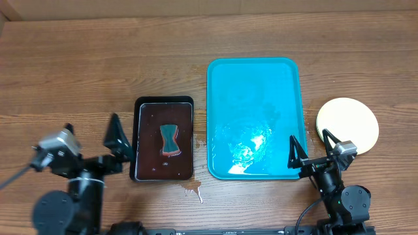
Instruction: Clean dirty plates on tray and stack at the side
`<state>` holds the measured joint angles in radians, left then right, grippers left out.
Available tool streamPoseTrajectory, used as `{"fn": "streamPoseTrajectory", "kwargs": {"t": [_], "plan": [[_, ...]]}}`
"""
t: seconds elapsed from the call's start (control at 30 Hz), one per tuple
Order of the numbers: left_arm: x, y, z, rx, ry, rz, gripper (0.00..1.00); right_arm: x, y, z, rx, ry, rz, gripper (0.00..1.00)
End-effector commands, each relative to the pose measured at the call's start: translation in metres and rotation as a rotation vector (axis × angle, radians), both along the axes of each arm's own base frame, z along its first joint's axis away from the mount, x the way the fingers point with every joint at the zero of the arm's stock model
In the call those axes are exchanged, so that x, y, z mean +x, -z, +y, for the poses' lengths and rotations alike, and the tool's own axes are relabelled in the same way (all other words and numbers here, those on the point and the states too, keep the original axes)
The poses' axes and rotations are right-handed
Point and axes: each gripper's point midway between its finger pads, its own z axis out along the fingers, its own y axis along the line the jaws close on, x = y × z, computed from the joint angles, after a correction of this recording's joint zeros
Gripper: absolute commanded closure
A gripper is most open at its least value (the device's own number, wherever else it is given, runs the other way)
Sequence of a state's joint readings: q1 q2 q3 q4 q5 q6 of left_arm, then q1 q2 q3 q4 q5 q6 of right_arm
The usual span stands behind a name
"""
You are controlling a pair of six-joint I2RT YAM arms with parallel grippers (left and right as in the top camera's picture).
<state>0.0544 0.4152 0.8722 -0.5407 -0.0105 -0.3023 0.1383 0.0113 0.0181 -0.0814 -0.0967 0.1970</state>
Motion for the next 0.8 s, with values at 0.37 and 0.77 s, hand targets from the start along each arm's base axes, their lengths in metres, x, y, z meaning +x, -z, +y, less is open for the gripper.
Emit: {"fn": "streamPoseTrajectory", "kwargs": {"t": [0.37,0.77], "plan": [[0.010,0.108,-0.015,0.045,0.088,-0.187,0.00,0.000,0.003,0.000,-0.008,0.003,-0.002,0.00],[0.030,0.182,-0.014,0.036,0.088,-0.101,0.00,0.000,0.003,0.000,-0.008,0.003,-0.002,0.00]]}}
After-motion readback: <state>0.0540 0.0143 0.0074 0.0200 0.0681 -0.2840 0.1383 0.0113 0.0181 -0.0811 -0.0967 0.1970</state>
